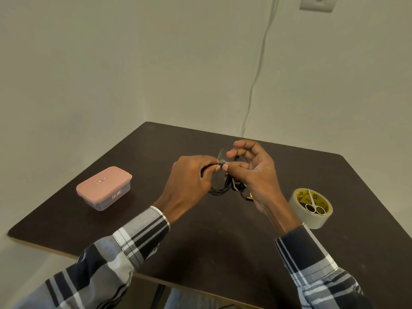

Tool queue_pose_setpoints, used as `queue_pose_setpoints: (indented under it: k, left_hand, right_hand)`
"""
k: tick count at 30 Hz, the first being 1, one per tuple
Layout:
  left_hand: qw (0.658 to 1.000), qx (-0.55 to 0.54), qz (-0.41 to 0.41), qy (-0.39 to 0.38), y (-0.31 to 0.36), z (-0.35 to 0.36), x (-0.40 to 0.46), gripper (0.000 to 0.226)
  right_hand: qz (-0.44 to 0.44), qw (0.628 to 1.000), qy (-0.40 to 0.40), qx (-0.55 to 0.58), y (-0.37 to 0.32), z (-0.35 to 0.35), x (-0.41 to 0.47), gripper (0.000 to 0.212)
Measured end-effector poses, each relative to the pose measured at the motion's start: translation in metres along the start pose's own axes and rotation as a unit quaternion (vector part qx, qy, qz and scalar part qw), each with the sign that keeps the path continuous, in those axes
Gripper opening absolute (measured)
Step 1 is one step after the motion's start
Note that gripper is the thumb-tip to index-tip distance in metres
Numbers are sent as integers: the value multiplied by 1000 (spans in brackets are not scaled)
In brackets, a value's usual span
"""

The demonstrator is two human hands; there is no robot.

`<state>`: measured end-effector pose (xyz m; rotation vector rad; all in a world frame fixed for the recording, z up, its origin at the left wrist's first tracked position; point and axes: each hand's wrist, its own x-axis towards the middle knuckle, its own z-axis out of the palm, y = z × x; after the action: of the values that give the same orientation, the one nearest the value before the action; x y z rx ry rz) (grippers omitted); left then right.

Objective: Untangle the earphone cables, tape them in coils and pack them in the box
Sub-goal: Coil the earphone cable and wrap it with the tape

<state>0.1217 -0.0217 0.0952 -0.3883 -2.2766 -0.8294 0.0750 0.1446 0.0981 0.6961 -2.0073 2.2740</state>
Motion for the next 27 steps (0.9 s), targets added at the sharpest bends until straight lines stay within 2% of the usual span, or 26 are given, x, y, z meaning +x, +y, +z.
queue_pose_setpoints:
  k: [6, 9, 12, 15, 27]
  left_hand:
    - [997, -65, -10, -39, -5, 1, -4, 20]
    - [987, -144, -68, -33, 3, 0, -7, 32]
    - [970, -199, -137, -10, 3, 2, -4, 20]
    - [959, -226, -171, 1, 1, 4, -3, 15]
    - [941, -261, -212, 49, 9, 6, -6, 16]
  right_hand:
    - [-16, 999, 9, -33, -1, -5, -3, 55]
    - [-27, 998, 4, -58, -3, -4, -5, 57]
    - [-40, 996, -5, -86, -5, -1, -7, 60]
    - [-46, 993, -11, -107, -6, -2, -9, 64]
    - [-83, 969, 31, -231, -9, 5, -16, 80]
